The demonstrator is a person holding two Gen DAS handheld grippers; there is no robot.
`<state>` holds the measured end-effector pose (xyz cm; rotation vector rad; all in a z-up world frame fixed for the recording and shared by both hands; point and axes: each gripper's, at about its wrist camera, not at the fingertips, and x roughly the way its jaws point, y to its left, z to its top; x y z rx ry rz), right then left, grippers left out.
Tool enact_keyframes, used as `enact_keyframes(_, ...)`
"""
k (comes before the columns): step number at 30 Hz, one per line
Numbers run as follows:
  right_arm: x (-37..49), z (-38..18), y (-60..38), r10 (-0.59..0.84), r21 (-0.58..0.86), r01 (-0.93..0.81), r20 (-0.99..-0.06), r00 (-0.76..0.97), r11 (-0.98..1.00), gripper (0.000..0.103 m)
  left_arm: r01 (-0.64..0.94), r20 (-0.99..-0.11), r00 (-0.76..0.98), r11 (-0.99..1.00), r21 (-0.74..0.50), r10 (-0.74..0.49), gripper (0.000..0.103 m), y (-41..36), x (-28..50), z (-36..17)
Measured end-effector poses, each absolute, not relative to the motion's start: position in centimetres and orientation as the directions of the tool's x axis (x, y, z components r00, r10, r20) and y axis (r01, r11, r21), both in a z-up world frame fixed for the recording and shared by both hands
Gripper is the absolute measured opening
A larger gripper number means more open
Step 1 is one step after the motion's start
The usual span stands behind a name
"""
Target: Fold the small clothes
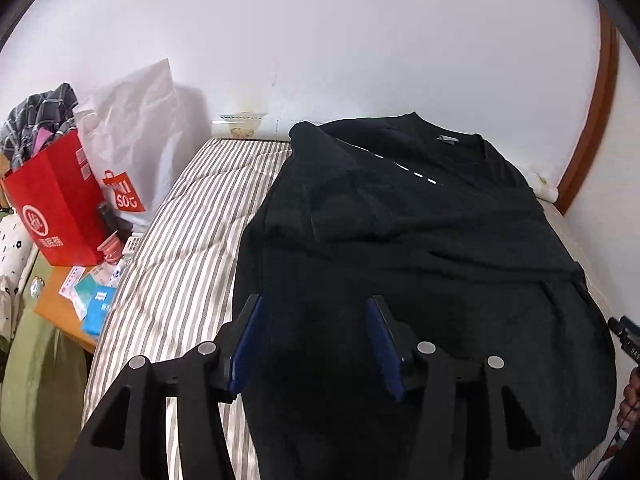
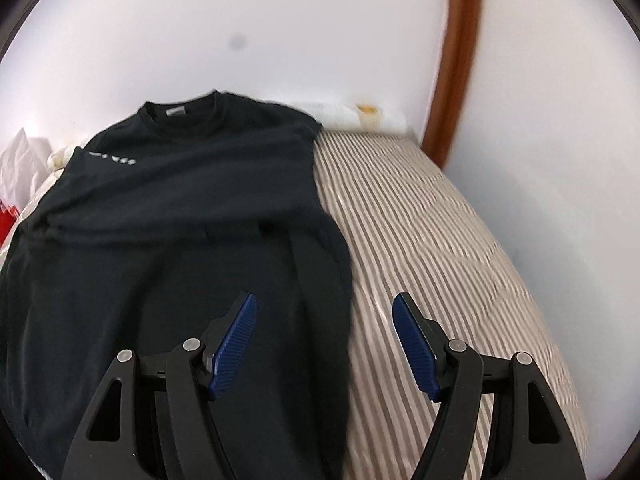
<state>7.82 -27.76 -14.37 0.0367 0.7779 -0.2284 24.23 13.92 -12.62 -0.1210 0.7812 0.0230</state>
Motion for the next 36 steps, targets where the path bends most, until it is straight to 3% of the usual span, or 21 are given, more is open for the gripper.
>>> enact_keyframes(11,1.0,-16.2,-28.8,-0.151,0.006,0.218,-0.704,0.694,0.976,0.069,-0.053,-0.71,0.704,0.996,-0.068,-0.011,0.055,13.7,18.1,-13.3)
enact_keyframes(19,-0.6,-16.0,-27.1,-0.109,0.018,0.171,-0.704,0.702,0.985,0.07,-0.036,-0.757,0.648,0.989,-0.146,-0.088,0.06,15.4,14.9,-15.8)
enact_keyframes(25,-1.2,-16.5,-26.6,-0.055,0.066,0.146,-0.717,0.695,0.987,0.07,-0.015,-0.753,0.62,0.957,-0.289,-0.218,0.059,17.3,13.5,-17.7)
enact_keyframes(32,-0.3,-18.2,-26.2,-0.069,0.052,0.163,-0.748,0.66,0.985,0.069,0.019,-0.757,0.624,0.973,-0.23,-0.192,0.059,15.8,13.1,-18.3)
enact_keyframes(36,0.5,-19.4,-25.7,-0.079,0.043,0.171,-0.76,0.646,0.984,0.059,0.009,-0.752,0.643,0.983,-0.183,-0.146,0.058,14.6,13.8,-18.4)
